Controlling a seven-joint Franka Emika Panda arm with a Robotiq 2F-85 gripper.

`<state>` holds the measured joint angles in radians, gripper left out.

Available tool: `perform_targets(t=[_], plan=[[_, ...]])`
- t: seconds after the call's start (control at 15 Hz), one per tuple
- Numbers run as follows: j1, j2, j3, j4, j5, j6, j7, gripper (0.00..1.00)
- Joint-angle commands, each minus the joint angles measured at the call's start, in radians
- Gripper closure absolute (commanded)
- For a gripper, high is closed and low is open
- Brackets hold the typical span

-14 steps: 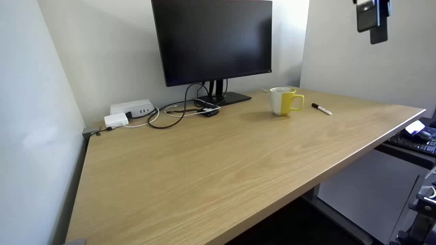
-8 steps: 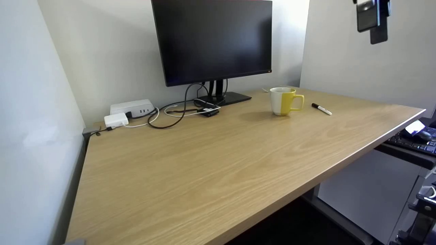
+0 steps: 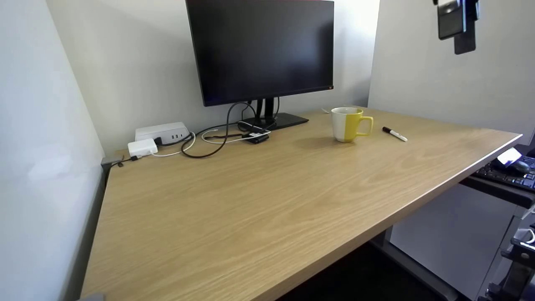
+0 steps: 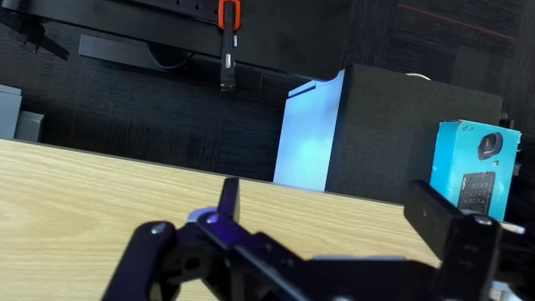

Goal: Pick up the pen and put it in the cup

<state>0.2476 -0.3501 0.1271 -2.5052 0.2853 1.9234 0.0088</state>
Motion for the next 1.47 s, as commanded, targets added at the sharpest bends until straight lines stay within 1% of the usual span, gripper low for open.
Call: perform_targets(t=[0.0,0.47,0.6,0.87,1.07,1.4], plan=[[-0.016,-0.001,0.015,0.002,0.004,-0.004,-0.004,0.0],[-0.016,-0.001,0.015,0.002,0.004,-0.004,-0.004,0.0],[-0.036,0.036,0.008,0.019,-0.01,0.024,0.013,0.0],[-0.115,0.141,-0.028,0.068,-0.046,0.111,0.065,0.0],[-0.166,0.228,-0.061,0.117,-0.061,0.154,0.087,0.0],[-0.218,0.333,-0.107,0.185,-0.064,0.183,0.129,0.0]])
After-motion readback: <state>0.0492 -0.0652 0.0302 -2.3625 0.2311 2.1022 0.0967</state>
